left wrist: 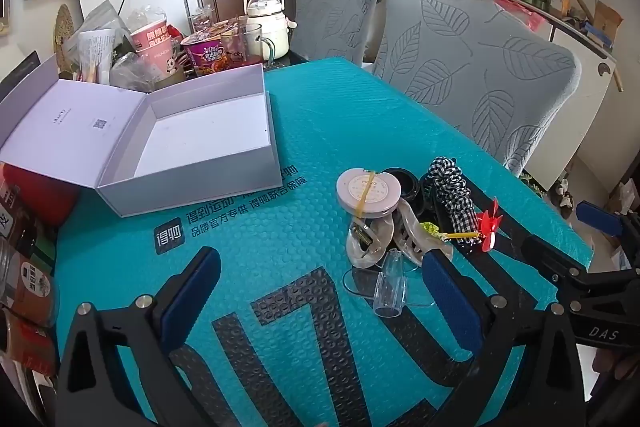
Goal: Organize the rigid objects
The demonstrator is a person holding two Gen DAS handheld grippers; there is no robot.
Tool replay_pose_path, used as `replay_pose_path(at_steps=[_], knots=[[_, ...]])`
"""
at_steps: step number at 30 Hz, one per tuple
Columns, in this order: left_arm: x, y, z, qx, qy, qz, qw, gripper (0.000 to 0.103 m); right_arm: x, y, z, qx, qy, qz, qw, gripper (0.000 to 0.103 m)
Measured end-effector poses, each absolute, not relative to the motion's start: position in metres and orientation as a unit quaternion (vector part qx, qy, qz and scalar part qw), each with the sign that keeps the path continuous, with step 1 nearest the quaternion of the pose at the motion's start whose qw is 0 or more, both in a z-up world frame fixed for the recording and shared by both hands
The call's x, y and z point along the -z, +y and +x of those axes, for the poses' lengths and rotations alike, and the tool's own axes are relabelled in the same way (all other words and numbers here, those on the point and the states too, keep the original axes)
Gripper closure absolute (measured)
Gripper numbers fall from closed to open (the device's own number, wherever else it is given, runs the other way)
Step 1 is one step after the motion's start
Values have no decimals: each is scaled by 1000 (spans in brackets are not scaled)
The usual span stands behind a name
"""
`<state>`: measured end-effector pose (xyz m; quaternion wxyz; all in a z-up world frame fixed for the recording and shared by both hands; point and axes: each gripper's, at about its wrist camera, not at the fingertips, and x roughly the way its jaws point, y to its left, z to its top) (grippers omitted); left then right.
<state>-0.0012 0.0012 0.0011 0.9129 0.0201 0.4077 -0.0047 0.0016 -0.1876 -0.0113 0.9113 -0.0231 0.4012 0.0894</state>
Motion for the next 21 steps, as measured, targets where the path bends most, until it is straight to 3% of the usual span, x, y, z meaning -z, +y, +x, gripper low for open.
replay_pose_path(at_steps=[21], knots=[[-7, -3, -10, 10, 404, 15, 915, 0, 12, -192, -3, -80, 401, -29, 912, 0]])
